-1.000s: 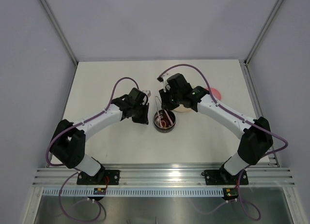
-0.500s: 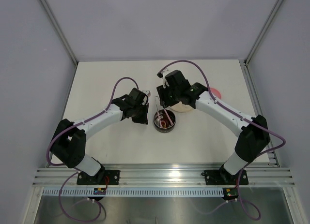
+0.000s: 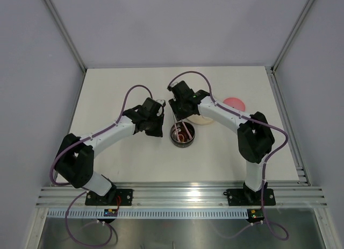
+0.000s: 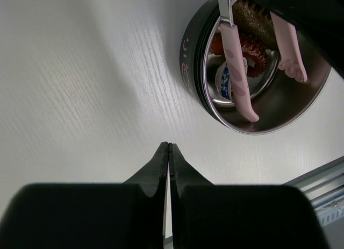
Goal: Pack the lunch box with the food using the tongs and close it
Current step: Pick up the clamp from the packing box.
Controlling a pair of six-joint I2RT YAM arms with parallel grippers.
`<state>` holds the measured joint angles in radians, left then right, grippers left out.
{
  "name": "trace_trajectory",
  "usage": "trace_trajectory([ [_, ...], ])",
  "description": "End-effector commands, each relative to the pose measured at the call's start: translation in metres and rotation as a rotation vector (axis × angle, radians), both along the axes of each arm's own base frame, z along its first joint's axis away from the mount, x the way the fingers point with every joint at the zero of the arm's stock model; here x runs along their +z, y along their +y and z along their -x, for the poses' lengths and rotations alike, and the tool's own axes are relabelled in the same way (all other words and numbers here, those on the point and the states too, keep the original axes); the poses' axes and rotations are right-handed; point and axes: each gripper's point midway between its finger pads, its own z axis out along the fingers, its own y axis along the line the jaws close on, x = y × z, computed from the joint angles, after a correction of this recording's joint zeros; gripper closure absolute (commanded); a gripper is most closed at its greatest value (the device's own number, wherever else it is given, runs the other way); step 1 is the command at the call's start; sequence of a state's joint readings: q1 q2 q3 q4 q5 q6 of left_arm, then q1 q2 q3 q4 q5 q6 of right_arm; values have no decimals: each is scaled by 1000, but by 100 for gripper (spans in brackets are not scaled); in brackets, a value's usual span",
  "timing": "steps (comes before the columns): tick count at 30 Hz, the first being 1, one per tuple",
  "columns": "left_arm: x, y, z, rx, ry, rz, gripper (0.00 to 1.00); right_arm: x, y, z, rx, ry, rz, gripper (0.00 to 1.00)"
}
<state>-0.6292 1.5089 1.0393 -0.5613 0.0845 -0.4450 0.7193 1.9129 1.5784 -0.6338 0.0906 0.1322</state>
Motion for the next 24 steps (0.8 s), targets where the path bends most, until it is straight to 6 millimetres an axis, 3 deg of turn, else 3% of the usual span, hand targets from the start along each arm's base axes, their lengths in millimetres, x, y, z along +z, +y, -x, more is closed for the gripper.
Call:
trace_trajectory([
  [1,20,3,-11,24,-82,10,100,13,5,-18,-40,-57,-22,55],
  [10,19,6,-14,37,-91,-10,100,-8,11,-36,-42,-30,-26,62],
  [14,20,7,-14,37,-98,-17,100,-3,15,-39,-27,-37,-32,68],
  [20,20,8,-16,38,-98,-19,100,5,15,-41,-9,-50,-24,97],
  [24,23,7,-17,40,-103,-13,100,25,15,-42,-11,-86,-57,100],
])
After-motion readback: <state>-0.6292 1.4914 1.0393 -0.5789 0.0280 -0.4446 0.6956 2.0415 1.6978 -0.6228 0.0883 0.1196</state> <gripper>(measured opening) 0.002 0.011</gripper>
